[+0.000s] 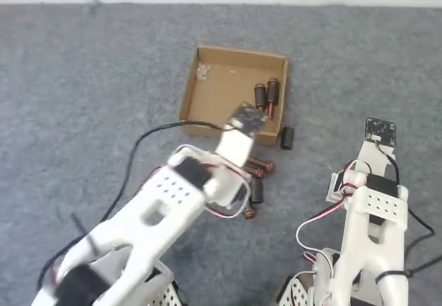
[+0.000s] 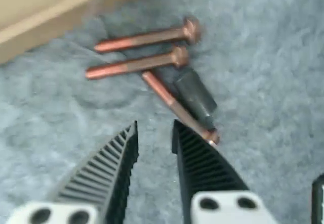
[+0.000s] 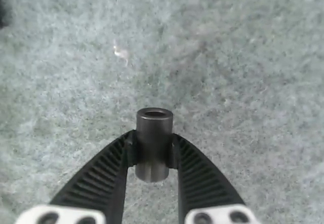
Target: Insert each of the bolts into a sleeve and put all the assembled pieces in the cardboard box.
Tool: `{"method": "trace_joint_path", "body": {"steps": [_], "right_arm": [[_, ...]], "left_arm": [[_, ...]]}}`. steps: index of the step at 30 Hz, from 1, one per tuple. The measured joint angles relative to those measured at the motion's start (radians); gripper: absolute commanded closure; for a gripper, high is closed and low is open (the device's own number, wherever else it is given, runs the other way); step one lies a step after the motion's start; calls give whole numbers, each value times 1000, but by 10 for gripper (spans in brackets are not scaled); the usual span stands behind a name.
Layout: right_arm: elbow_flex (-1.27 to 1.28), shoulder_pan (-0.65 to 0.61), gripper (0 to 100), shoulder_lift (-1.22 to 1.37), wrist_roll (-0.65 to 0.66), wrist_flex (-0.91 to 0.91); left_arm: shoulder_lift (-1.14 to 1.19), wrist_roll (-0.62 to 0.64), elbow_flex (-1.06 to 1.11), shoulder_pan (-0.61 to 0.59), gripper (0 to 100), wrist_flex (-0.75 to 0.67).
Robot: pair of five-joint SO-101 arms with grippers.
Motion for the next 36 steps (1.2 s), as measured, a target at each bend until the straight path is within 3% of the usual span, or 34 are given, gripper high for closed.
{"method": "trace_joint_path", "body": {"steps": [5,12,24,36], "right_arm": [[0,0,991,0,0,0],[0,2,991,0,0,0],[17,0,991,0,-2,-31],[21,2,991,0,-2,-37]], "left_arm": [[172,0,-68,18,921,-18],[364,137,-89,-11,927,-158],[388,292,-126,-6,924,-218],[397,310,-126,6,927,-222]]}}
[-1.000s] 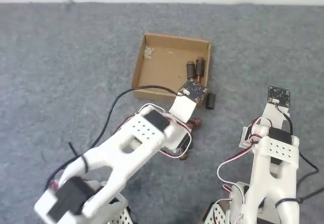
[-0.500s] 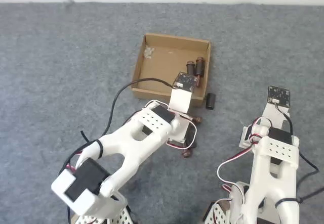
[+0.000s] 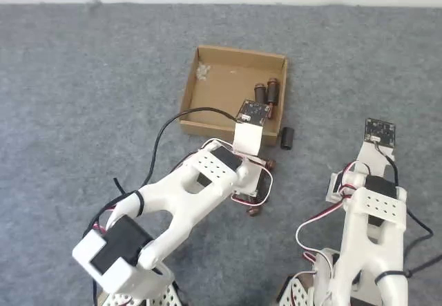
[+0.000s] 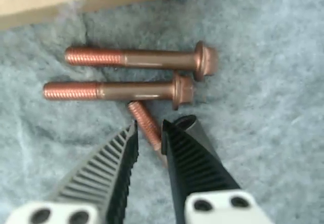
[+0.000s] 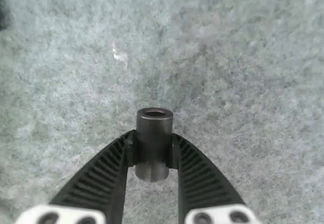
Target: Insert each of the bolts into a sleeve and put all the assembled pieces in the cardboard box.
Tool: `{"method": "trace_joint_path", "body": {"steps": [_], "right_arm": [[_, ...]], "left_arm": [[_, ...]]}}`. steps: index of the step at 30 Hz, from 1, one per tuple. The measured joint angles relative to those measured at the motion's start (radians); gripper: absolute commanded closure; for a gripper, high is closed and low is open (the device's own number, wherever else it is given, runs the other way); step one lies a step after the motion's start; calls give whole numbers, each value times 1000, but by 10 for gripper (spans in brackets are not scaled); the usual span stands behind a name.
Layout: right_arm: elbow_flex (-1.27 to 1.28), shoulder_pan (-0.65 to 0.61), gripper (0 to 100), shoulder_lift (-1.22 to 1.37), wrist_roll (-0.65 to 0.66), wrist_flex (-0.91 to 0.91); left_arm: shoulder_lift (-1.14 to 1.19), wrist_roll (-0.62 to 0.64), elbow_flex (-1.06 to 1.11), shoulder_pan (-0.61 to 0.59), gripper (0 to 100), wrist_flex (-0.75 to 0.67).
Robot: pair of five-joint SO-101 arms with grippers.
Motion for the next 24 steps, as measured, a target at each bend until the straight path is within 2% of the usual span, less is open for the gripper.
{"method": "trace_joint_path", "body": {"steps": [7,15,20,24], "right_arm": [[0,0,991,0,0,0],[0,0,991,0,0,0],[0,0,991,0,0,0],[0,0,991,0,0,0]], "left_arm": [[0,2,28,-3,927,3],[0,66,28,-51,927,15],[48,69,6,-49,928,64],[140,72,-109,-48,928,160]]}}
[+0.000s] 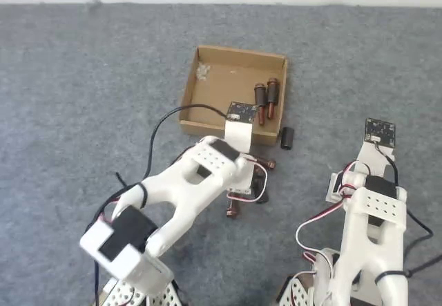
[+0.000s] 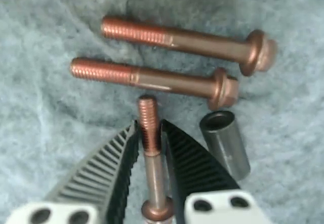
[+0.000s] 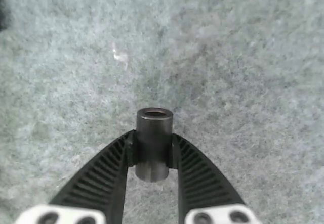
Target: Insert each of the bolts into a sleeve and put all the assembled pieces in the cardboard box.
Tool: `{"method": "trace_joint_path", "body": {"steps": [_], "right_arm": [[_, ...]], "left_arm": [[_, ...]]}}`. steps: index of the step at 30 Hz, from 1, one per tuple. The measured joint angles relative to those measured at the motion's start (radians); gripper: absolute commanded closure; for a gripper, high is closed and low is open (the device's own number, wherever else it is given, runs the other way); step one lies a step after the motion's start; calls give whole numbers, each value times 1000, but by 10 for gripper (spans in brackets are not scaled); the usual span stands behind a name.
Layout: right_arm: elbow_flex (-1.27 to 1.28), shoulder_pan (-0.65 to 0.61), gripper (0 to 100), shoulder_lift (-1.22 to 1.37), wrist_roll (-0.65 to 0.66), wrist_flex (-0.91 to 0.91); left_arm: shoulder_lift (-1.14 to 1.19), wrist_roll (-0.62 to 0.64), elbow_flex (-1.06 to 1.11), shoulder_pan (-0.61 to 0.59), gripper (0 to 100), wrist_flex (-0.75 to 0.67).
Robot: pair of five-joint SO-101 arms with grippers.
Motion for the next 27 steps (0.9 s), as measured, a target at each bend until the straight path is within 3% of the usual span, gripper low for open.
{"method": "trace_joint_path", "body": {"steps": [6,10,16,22,25,27], "right_arm": [[0,0,991,0,0,0],[0,0,991,0,0,0],[0,0,991,0,0,0],[0,0,991,0,0,0],[0,0,991,0,0,0],[0,0,991,0,0,0]], "left_arm": [[68,-6,-91,3,988,68],[75,-137,-112,3,988,120],[72,-506,-149,-37,988,338],[-91,-931,-157,-144,979,509],[-180,-1108,-157,-164,911,559],[-215,-1160,-157,-164,860,563]]}}
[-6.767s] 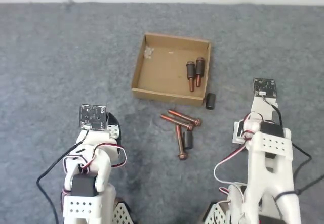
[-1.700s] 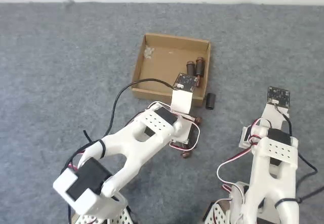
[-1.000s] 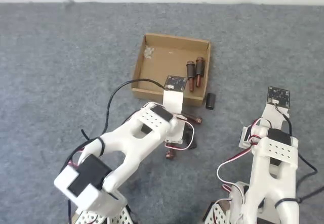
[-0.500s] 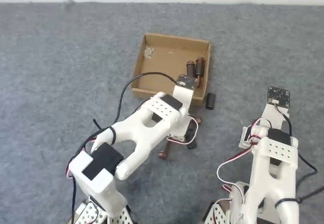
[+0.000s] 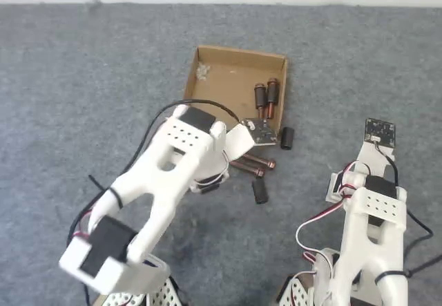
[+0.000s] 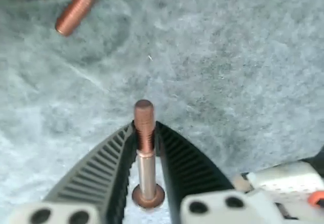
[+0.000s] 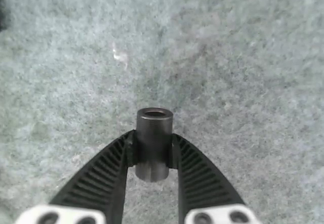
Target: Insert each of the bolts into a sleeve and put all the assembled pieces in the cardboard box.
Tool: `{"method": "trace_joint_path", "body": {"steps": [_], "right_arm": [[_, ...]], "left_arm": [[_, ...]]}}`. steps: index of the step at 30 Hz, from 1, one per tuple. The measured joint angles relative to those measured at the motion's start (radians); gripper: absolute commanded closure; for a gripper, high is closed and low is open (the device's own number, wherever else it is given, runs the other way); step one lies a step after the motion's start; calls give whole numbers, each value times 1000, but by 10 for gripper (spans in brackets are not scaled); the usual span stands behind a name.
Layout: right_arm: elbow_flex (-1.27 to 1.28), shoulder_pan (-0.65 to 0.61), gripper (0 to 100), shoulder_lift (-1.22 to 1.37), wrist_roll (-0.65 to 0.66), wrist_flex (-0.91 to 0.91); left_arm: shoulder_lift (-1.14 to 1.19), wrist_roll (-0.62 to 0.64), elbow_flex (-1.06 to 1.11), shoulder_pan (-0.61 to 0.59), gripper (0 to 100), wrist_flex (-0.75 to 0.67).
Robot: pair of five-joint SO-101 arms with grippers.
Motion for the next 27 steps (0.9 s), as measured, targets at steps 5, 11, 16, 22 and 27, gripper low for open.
{"method": "trace_joint_path", "body": {"steps": [5,11,16,22,27], "right_arm": [[0,0,991,0,0,0],[0,0,991,0,0,0],[0,0,991,0,0,0],[0,0,991,0,0,0],[0,0,991,0,0,0]], "left_arm": [[-14,-2,51,-11,824,-68],[-25,97,71,-37,919,-130],[-114,301,71,-37,990,-95],[-285,545,163,-37,989,-58],[-460,569,382,-37,989,-115]]}}
